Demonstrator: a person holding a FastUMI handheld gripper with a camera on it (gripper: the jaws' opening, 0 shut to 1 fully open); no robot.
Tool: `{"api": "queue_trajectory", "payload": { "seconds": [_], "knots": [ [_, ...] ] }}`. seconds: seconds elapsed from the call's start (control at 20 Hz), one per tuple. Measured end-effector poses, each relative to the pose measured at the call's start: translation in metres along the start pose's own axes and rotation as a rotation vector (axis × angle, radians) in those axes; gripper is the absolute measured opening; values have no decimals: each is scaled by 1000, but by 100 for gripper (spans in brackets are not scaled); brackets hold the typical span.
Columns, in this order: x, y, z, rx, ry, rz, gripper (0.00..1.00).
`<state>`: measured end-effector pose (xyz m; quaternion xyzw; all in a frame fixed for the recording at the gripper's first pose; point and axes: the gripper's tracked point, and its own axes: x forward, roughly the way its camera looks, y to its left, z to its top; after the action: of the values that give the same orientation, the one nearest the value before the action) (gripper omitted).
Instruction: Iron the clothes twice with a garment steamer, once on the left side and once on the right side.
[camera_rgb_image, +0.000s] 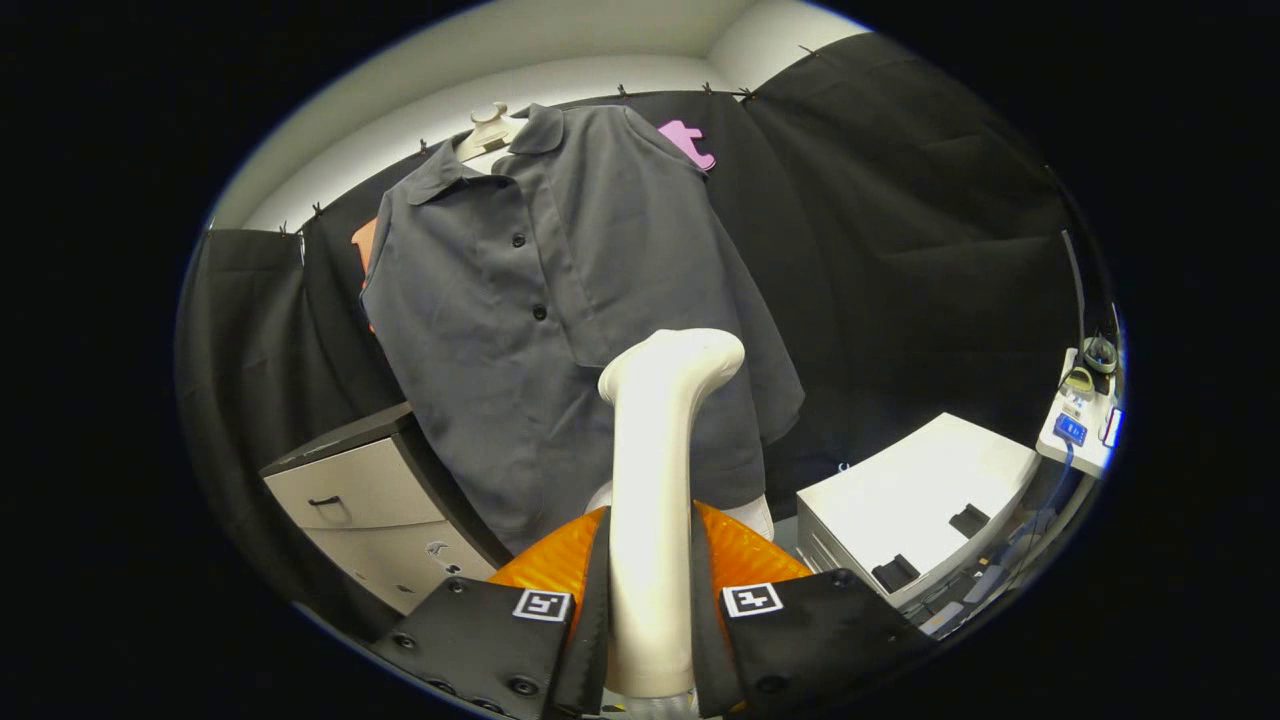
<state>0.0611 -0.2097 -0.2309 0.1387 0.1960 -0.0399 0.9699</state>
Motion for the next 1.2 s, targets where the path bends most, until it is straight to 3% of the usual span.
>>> {"api": "queue_trajectory", "payload": {
  "seconds": [0.6,1.2],
  "knots": [
    [-66,69,25,-156,-111,39,41],
    [-110,153,79,-171,-228,171,41]
  ]
}}
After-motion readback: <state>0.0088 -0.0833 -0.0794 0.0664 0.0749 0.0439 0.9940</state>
